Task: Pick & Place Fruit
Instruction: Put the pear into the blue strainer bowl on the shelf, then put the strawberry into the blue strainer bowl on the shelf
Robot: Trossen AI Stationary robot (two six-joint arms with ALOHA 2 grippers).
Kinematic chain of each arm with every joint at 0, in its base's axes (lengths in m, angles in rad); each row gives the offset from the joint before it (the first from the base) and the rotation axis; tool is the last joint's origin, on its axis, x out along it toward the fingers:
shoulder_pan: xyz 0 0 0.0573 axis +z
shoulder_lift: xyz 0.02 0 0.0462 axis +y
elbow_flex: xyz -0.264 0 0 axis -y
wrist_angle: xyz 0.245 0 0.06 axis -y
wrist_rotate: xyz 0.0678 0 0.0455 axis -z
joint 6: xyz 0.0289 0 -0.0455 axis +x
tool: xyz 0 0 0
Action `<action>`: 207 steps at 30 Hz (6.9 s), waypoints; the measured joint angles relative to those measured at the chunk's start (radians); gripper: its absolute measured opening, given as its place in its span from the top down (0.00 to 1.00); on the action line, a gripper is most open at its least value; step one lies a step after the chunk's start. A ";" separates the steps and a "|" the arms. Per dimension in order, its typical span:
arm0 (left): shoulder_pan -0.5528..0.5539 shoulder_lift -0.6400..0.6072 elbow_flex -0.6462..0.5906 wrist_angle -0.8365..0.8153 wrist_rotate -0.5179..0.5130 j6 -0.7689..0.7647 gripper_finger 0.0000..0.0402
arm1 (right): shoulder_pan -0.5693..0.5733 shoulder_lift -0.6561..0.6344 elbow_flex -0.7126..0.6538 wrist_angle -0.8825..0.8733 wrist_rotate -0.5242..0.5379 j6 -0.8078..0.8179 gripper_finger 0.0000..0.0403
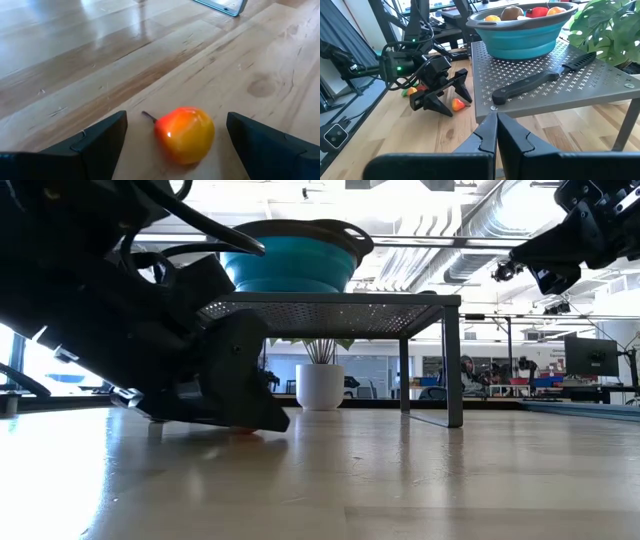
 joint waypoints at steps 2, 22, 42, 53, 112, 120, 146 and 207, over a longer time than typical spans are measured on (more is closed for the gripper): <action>0.005 0.000 0.001 0.000 0.004 0.000 0.17 | 0.000 0.000 0.000 -0.003 0.000 0.000 0.99; 0.007 -0.001 0.000 -0.007 0.023 0.001 0.50 | 0.000 0.000 0.000 -0.011 0.000 -0.001 0.99; -0.032 -0.001 0.010 0.004 0.054 -0.029 0.71 | 0.000 0.000 0.000 -0.011 -0.022 -0.008 0.99; -0.052 -0.025 0.109 -0.024 0.128 0.036 0.69 | 0.000 0.000 0.000 -0.011 -0.026 -0.008 0.99; 0.535 -0.237 0.944 -1.225 0.312 0.409 0.70 | 0.001 0.002 0.000 -0.026 -0.105 0.026 0.99; 0.556 -0.237 0.944 -1.223 0.350 0.414 0.65 | 0.001 0.002 0.000 -0.026 -0.106 0.026 0.99; 0.458 -0.237 0.943 -1.153 0.270 0.610 0.77 | 0.001 0.002 0.000 -0.026 -0.160 0.026 0.99; 0.221 -0.356 0.465 -0.574 0.601 0.937 0.97 | 0.000 0.003 0.000 -0.026 -0.175 0.018 0.99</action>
